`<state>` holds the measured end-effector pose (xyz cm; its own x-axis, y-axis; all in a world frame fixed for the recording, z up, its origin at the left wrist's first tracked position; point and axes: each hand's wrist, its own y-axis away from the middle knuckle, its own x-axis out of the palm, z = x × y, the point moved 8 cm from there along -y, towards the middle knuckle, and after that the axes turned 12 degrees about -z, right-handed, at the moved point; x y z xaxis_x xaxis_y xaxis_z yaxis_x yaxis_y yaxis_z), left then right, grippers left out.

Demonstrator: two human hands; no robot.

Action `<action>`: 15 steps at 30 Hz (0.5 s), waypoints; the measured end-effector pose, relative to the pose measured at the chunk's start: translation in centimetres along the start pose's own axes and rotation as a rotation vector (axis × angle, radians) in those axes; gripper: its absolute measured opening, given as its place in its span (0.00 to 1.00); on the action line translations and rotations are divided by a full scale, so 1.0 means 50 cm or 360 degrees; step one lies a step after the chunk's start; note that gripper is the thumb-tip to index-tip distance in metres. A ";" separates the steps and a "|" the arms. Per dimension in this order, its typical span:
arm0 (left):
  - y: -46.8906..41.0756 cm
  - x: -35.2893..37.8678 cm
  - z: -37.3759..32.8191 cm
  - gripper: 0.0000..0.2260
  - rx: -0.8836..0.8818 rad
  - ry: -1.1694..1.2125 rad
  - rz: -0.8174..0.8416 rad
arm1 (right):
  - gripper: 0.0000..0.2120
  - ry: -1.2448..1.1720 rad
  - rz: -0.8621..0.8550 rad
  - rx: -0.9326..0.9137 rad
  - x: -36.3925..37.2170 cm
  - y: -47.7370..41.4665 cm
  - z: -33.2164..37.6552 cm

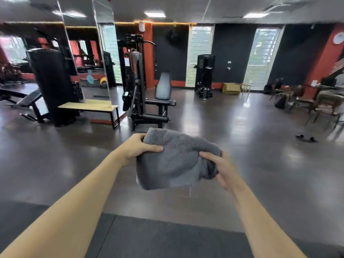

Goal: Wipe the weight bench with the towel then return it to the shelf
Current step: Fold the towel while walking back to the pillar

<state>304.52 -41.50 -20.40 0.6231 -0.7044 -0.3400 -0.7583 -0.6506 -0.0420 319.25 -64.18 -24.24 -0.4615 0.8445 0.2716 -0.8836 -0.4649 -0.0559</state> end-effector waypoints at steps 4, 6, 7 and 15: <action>-0.122 -0.041 0.096 0.34 -0.0303 0.0089 -0.0084 | 0.09 0.0478 0.0154 -0.0351 0.120 -0.196 0.064; -0.168 -0.056 0.117 0.34 -0.0430 0.0186 -0.0149 | 0.08 0.0640 0.0262 -0.0417 0.190 -0.278 0.079; -0.193 -0.069 0.128 0.32 -0.0464 0.0223 -0.0217 | 0.07 0.0701 0.0328 -0.0431 0.226 -0.317 0.081; -0.298 -0.330 0.258 0.21 -0.0594 0.0564 -0.0803 | 0.09 0.0640 0.0675 -0.0230 0.552 -0.540 -0.037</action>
<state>303.03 -16.53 -26.28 0.9530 -0.3007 -0.0361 -0.2847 -0.9302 0.2317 330.23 -27.83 -17.03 -0.7448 0.6408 -0.1860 -0.6047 -0.7661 -0.2178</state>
